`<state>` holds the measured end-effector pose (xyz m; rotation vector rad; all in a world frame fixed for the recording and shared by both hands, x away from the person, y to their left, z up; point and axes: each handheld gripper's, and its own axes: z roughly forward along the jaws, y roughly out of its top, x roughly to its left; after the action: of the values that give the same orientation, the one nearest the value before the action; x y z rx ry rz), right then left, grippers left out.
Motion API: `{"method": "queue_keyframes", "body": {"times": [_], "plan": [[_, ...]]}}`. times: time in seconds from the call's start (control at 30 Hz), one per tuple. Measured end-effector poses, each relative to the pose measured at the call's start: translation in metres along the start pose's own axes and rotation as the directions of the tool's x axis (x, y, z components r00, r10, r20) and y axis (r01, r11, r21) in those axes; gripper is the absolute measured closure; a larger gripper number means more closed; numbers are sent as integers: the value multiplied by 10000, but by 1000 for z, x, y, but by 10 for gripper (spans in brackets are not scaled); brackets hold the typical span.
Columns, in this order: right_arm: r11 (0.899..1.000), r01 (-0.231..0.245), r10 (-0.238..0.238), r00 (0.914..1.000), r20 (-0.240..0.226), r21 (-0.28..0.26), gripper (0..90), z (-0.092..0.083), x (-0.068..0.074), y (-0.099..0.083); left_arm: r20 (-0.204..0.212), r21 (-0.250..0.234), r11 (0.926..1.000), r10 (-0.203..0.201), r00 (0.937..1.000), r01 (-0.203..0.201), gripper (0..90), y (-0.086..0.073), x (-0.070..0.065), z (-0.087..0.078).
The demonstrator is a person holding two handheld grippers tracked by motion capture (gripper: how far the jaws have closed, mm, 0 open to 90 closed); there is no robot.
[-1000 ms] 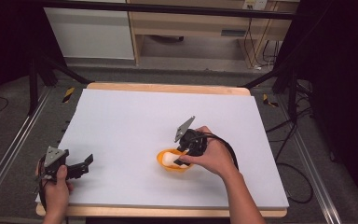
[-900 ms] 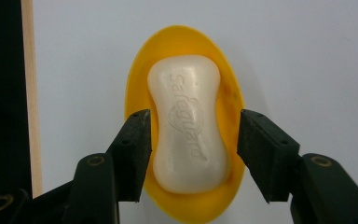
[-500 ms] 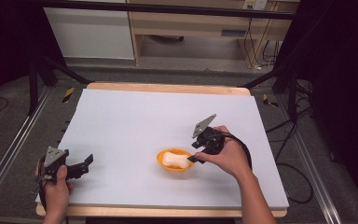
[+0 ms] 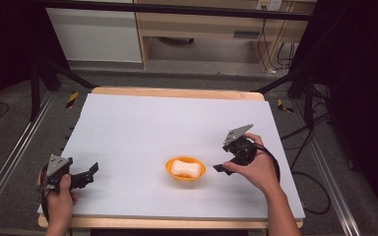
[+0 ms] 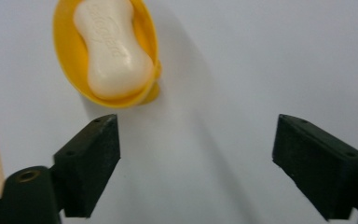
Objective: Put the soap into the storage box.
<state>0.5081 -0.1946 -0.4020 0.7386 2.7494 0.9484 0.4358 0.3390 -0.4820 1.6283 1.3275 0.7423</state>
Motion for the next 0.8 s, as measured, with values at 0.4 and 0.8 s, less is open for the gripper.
{"method": "queue_keyframes", "body": {"times": [0.4, 0.8], "plan": [[9948, -995, 1005, 9939, 457, -231, 26, -10, -14, -47, -42, 39, 10000, 44, 10000, -44, 3, 0, -1, 0], [9793, -1893, 1960, 9754, 1009, -722, 31, -21, -22, -91, -76, 31, 10000, 90, 9999, -90, 3, 0, -1, 0]]}}
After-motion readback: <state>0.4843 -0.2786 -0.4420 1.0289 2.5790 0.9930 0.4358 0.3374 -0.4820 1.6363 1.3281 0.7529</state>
